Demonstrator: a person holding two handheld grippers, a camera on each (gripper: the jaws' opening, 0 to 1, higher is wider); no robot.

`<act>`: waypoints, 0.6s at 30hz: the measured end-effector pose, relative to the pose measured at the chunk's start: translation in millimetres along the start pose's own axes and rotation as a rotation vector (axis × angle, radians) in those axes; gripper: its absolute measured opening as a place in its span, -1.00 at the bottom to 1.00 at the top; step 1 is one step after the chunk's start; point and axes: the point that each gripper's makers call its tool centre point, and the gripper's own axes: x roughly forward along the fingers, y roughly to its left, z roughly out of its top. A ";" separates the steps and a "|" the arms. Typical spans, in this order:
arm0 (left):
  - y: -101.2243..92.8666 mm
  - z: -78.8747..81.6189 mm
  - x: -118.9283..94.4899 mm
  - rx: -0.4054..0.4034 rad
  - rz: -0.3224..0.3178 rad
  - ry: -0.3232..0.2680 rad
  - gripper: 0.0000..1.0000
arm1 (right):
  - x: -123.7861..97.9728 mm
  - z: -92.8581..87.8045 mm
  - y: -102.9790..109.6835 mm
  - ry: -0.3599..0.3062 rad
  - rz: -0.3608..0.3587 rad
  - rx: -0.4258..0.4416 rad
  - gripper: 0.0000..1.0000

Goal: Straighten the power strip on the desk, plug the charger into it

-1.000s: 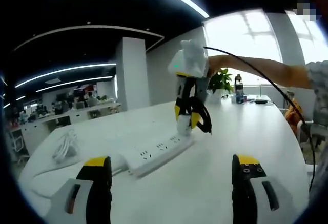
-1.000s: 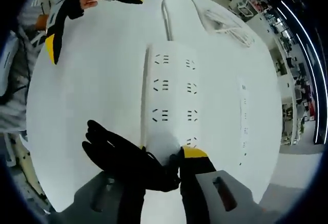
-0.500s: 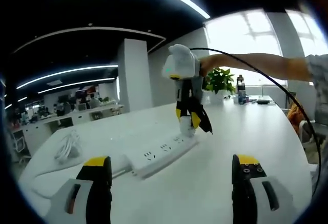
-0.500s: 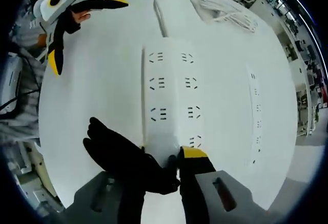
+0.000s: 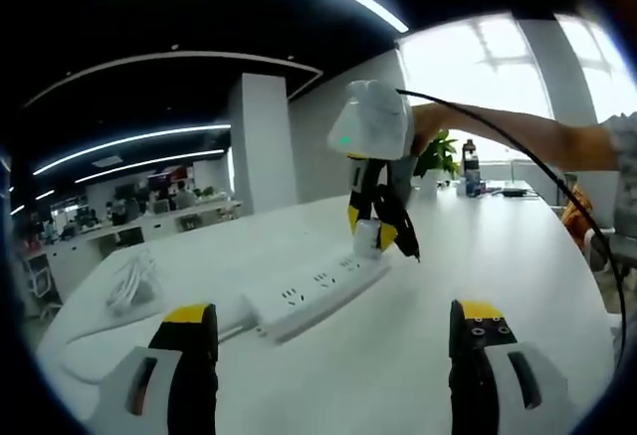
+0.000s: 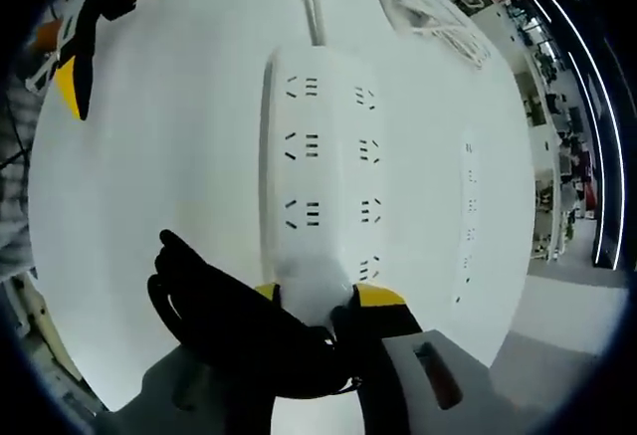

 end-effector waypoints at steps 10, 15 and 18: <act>-2.6 -7.4 3.1 0.006 -0.005 0.028 0.93 | 0.2 -4.2 -4.6 -0.061 0.017 0.032 -0.37; -2.8 -6.7 3.1 0.018 -0.002 0.029 0.93 | -9.7 2.0 -15.5 -0.115 -0.002 0.044 -0.39; -1.7 -5.7 2.9 0.026 0.005 0.028 0.93 | -12.8 2.2 -17.5 -0.117 0.000 0.043 -0.40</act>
